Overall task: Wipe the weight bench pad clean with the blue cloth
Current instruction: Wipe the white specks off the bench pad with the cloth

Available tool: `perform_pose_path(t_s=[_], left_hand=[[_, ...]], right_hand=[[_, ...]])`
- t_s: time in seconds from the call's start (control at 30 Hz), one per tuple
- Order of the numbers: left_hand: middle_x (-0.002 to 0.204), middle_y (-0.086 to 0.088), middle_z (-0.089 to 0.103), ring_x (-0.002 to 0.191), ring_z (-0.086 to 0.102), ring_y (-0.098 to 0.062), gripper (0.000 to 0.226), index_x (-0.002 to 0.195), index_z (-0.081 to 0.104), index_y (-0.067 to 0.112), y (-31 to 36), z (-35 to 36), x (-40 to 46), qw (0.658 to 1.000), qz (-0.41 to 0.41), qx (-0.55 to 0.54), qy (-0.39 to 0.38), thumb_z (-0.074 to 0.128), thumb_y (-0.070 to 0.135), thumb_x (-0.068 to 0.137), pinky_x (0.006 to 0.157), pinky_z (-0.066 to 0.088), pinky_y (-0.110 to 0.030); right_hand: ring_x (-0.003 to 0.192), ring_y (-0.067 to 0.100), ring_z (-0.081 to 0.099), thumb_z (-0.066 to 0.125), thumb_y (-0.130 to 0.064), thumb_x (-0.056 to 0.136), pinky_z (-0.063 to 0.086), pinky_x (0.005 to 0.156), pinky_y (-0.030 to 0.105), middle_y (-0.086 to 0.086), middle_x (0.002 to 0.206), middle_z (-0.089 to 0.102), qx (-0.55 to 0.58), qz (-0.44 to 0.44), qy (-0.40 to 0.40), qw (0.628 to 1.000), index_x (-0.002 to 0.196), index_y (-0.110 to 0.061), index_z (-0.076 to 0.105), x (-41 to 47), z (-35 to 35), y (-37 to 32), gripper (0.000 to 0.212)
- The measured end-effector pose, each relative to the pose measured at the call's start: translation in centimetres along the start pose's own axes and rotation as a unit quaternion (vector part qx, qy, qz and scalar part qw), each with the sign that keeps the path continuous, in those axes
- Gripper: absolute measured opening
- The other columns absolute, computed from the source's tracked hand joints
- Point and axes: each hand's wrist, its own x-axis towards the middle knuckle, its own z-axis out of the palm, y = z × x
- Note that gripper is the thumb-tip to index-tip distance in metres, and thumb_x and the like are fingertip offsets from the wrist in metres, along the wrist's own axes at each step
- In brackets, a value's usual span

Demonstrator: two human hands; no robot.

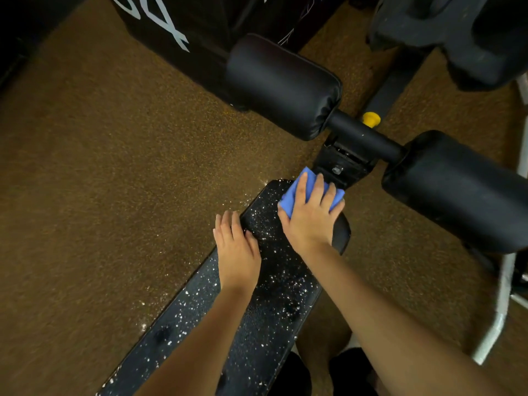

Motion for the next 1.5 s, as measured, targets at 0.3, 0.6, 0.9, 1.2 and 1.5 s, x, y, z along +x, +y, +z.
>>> perform_pose_path(t_s=[0.3,0.6,0.9,1.2,1.5], left_hand=[[0.150,-0.016,0.023,0.143,0.007,-0.027,0.046,0.142,0.024,-0.001,0.2,-0.9,0.7,1.000,-0.019,-0.006,-0.011,0.028,0.016,0.099,0.117,0.004,-0.039],[0.150,-0.013,0.024,0.142,0.012,-0.024,0.049,0.144,0.018,0.002,-0.9,-0.9,-0.1,0.999,-0.033,0.008,-0.042,0.024,0.019,0.099,0.116,0.001,-0.033],[0.145,-0.017,0.032,0.137,0.024,-0.027,0.049,0.144,0.020,0.000,-0.3,-0.5,-0.8,0.997,-0.039,0.052,-0.051,0.027,0.020,0.099,0.116,0.006,-0.037],[0.144,-0.016,0.033,0.136,0.025,-0.027,0.049,0.144,0.019,0.001,-0.5,-0.7,-0.9,0.997,-0.030,0.049,-0.052,0.028,0.018,0.099,0.116,0.007,-0.037],[0.142,-0.019,0.035,0.135,0.028,-0.029,0.060,0.143,0.020,-0.001,-0.6,-0.4,-0.9,0.996,-0.030,0.064,-0.054,0.010,0.033,0.094,0.115,0.008,-0.038]], right_hand=[[0.121,0.052,0.037,0.036,-0.054,0.087,0.034,0.096,0.067,0.031,0.137,0.036,0.032,0.069,0.019,0.997,0.142,-0.001,0.029,-4.2,0.9,3.4,0.076],[0.113,0.041,0.044,0.023,-0.059,0.087,0.032,0.098,0.061,0.019,0.128,0.045,-0.032,-0.091,0.005,0.995,0.141,-0.013,0.031,3.0,-0.3,-1.6,0.072],[0.111,0.046,0.045,0.021,-0.063,0.087,0.035,0.093,0.063,0.027,0.129,0.043,0.003,0.039,0.008,0.999,0.140,-0.006,0.033,-1.4,0.0,2.7,0.078],[0.117,0.040,0.043,0.057,-0.044,0.082,0.029,0.101,0.062,0.017,0.133,0.044,-0.050,-0.230,0.025,0.972,0.141,-0.015,0.036,2.8,0.0,0.1,0.069],[0.114,0.034,0.045,0.032,-0.053,0.094,0.035,0.093,0.049,0.012,0.126,0.046,-0.040,-0.169,-0.034,0.984,0.129,-0.020,0.042,5.7,-1.4,-2.6,0.049]])
